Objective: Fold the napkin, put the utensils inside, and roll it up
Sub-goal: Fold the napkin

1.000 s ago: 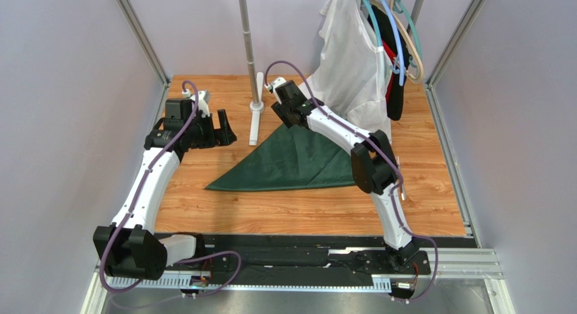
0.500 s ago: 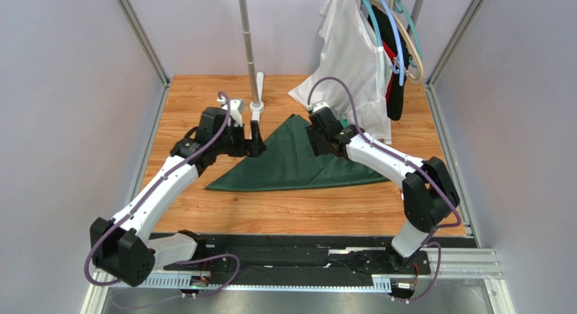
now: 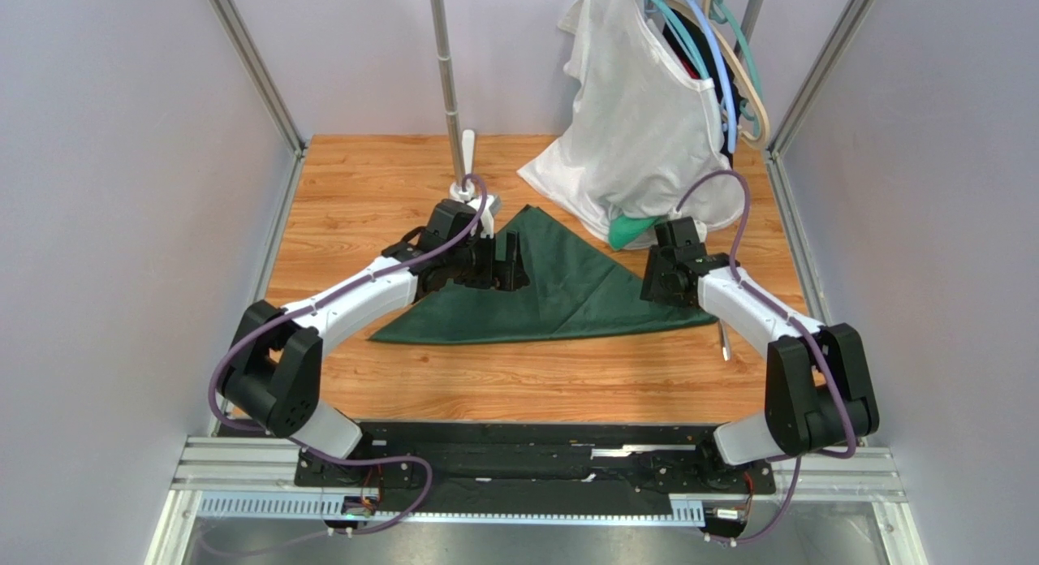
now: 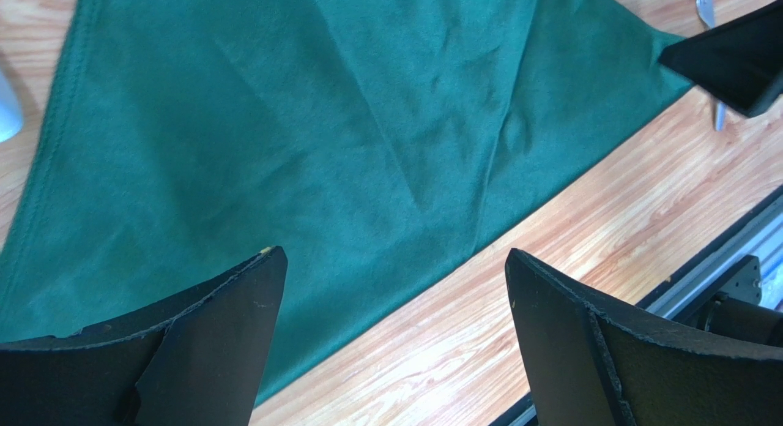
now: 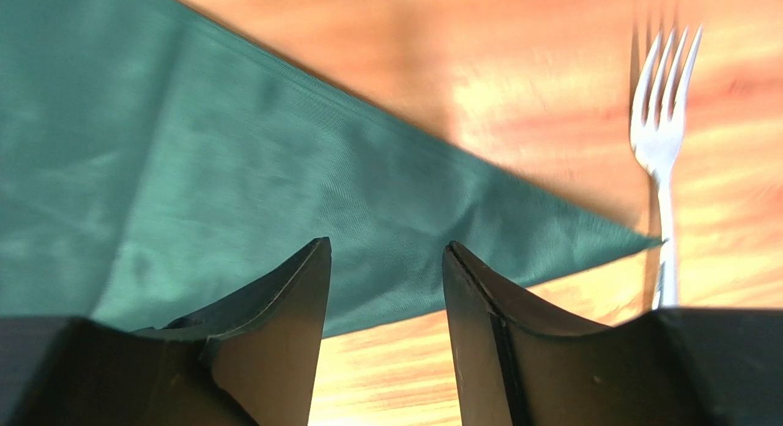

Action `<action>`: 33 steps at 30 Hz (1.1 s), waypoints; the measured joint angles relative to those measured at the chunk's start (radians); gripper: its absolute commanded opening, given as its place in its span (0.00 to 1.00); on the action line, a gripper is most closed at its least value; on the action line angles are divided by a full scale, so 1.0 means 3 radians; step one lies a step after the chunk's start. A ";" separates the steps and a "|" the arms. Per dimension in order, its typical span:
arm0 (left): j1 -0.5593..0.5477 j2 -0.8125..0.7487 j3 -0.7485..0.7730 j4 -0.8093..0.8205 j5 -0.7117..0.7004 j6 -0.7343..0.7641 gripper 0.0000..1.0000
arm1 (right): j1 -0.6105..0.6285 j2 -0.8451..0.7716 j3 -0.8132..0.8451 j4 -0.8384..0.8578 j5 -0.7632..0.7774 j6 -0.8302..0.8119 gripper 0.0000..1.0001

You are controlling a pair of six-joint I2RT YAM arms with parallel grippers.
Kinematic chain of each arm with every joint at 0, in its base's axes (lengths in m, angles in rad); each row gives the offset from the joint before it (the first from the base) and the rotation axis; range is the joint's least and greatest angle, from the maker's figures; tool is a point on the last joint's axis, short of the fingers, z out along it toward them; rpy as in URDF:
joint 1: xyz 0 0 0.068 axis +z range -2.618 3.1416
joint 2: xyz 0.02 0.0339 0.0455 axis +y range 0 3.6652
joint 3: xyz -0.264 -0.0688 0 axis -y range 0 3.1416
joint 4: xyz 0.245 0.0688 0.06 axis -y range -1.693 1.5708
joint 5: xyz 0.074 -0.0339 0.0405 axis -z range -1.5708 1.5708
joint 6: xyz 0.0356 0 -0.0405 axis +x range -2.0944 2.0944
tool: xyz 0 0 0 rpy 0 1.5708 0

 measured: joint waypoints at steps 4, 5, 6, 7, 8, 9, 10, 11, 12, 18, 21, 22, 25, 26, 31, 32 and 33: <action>-0.0031 0.0056 -0.0043 0.0158 0.0043 -0.0018 0.98 | -0.0178 -0.0008 -0.0249 0.0066 -0.0095 0.0132 0.52; -0.0037 0.0079 -0.0052 0.0184 0.0053 -0.0019 0.98 | -0.0224 -0.0010 -0.0309 0.0078 -0.0106 0.0155 0.53; -0.0045 0.0108 -0.0057 0.0203 0.0069 -0.0019 0.98 | -0.0262 -0.0011 -0.0361 0.0093 -0.0121 0.0173 0.53; -0.0048 0.0128 -0.0062 0.0219 0.0078 -0.0019 0.98 | -0.0294 -0.0013 -0.0401 0.0109 -0.0128 0.0187 0.53; -0.0052 0.0155 -0.0072 0.0235 0.0090 -0.0020 0.98 | -0.0337 -0.0015 -0.0448 0.0134 -0.0140 0.0201 0.53; -0.0056 0.0169 -0.0076 0.0237 0.0095 -0.0019 0.98 | -0.0357 -0.0019 -0.0472 0.0153 -0.0149 0.0211 0.53; -0.0058 0.0181 -0.0080 0.0243 0.0098 -0.0019 0.98 | -0.0376 -0.0027 -0.0486 0.0169 -0.0155 0.0215 0.53; -0.0064 0.0186 -0.0085 0.0252 0.0100 -0.0019 0.98 | -0.0387 -0.0034 -0.0492 0.0189 -0.0163 0.0221 0.53; -0.0067 0.0186 -0.0092 0.0256 0.0103 -0.0019 0.98 | -0.0390 -0.0050 -0.0493 0.0209 -0.0174 0.0226 0.53; -0.0080 0.0186 -0.0100 0.0303 0.0113 -0.0019 0.98 | -0.0390 -0.0247 -0.0492 0.0254 -0.0238 0.0253 0.53; -0.0089 0.0186 -0.0126 0.0323 0.0114 -0.0020 0.98 | -0.0390 -0.0304 -0.0492 0.0273 -0.0242 0.0262 0.52; -0.0093 0.0186 -0.0136 0.0331 0.0117 -0.0020 0.98 | -0.0390 -0.0303 -0.0492 0.0290 -0.0243 0.0262 0.52; -0.0095 0.0186 -0.0160 0.0345 0.0122 -0.0020 0.98 | -0.0390 -0.0242 -0.0492 0.0362 -0.0276 0.0267 0.52; -0.0095 0.0186 -0.0167 0.0351 0.0122 -0.0020 0.98 | -0.0390 -0.0205 -0.0488 0.0397 -0.0299 0.0272 0.52; -0.0095 0.0184 -0.0198 0.0371 0.0121 -0.0020 0.98 | -0.0390 0.0047 -0.0436 0.0567 -0.0373 0.0315 0.51; -0.0095 0.0182 -0.0206 0.0370 0.0121 -0.0020 0.98 | -0.0390 0.0084 -0.0425 0.0587 -0.0374 0.0327 0.51; -0.0095 0.0179 -0.0216 0.0370 0.0121 -0.0020 0.98 | -0.0390 0.0122 -0.0417 0.0607 -0.0376 0.0341 0.51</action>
